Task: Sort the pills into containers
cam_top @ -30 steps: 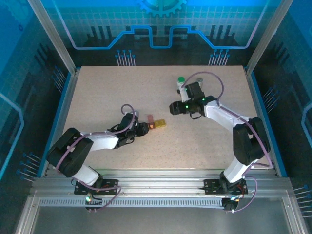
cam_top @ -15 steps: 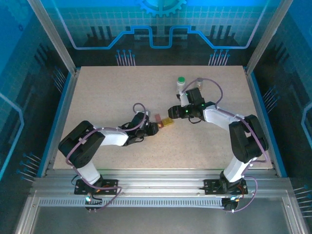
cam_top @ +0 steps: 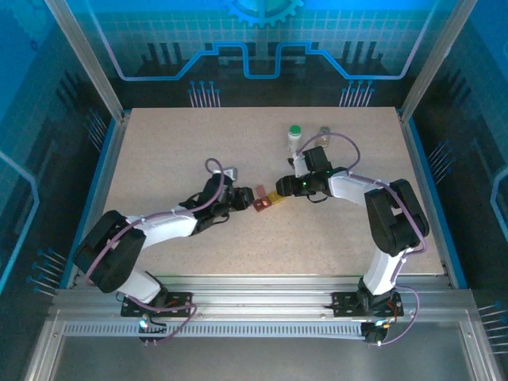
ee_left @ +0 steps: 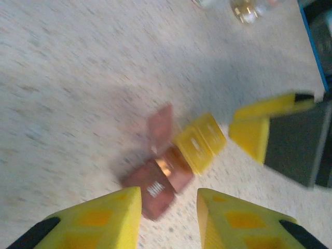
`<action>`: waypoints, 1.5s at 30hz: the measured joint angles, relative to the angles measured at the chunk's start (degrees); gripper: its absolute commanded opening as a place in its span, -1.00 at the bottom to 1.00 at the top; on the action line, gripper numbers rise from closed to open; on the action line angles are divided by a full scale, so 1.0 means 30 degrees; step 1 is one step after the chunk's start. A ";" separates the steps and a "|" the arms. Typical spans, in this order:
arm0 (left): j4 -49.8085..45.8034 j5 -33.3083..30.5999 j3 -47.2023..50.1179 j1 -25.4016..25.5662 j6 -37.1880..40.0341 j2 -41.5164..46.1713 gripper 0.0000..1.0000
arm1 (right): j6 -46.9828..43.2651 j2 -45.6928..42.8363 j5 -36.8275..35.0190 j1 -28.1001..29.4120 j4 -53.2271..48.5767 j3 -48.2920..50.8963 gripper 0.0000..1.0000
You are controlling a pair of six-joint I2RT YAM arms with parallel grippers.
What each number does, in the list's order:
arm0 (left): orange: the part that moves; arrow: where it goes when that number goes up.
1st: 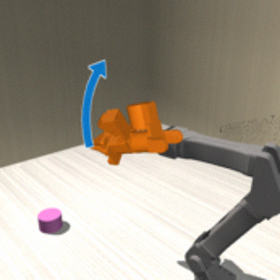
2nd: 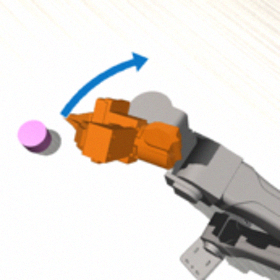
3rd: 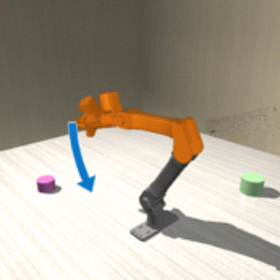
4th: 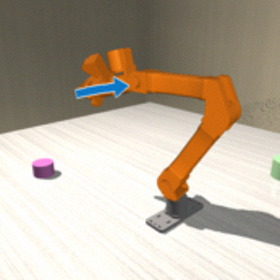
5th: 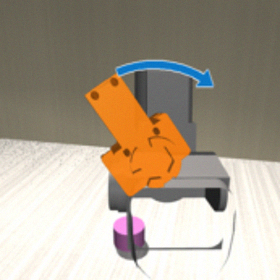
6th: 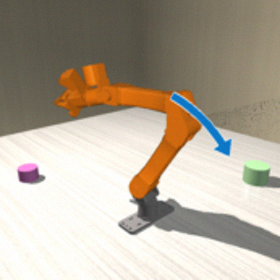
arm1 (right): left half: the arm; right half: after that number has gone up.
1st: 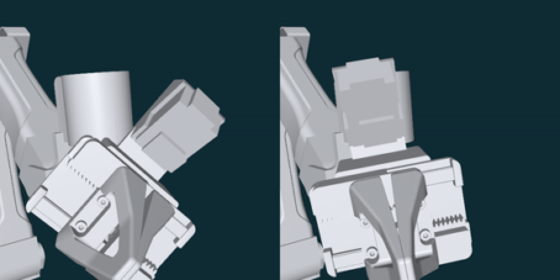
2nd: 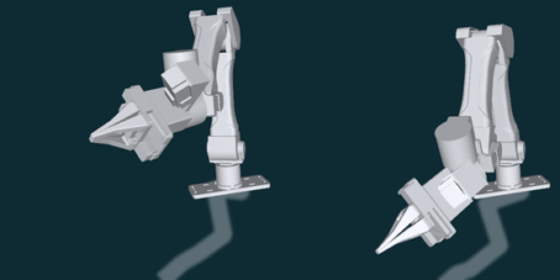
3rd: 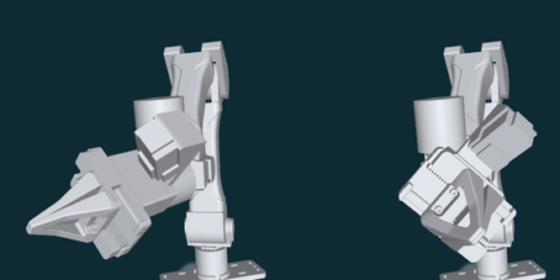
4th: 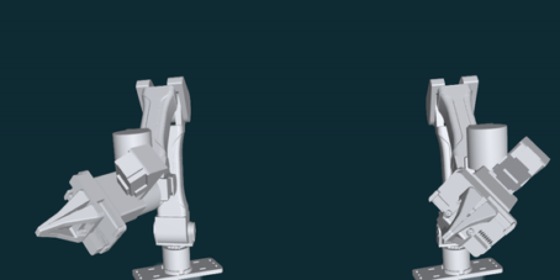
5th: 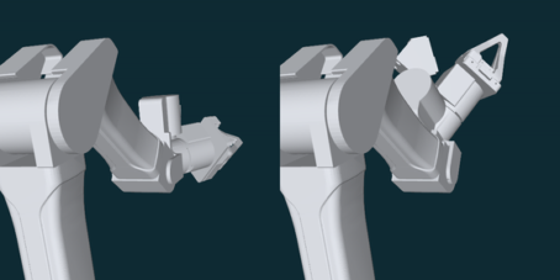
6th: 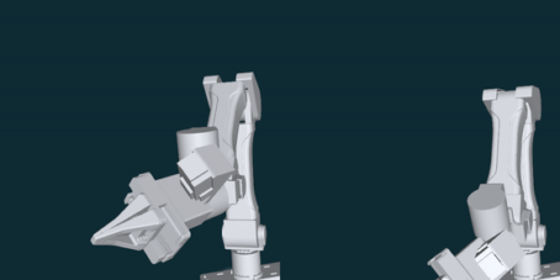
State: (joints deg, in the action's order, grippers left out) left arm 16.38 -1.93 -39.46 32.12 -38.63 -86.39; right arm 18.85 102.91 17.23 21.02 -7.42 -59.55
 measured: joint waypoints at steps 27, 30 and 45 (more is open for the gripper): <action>-0.6193 0.4204 -0.7803 -0.2550 0.2361 -0.7679 -0.27 | -0.0663 0.1406 0.0634 0.0007 0.0780 0.0102 0.01; -0.5625 0.5129 -0.7788 -0.2565 0.2361 -0.7679 -0.27 | -0.0663 0.1421 0.0627 0.0007 0.0780 0.0102 0.01; -0.3067 0.7657 -0.6368 -0.1880 0.2572 -0.7679 -0.24 | -0.0860 0.1421 0.0415 -0.0029 0.0495 -0.0058 0.04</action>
State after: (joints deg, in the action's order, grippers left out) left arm 7.18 21.04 -58.57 26.48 -30.92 -109.43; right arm 16.27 107.18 18.48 20.93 -5.93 -59.72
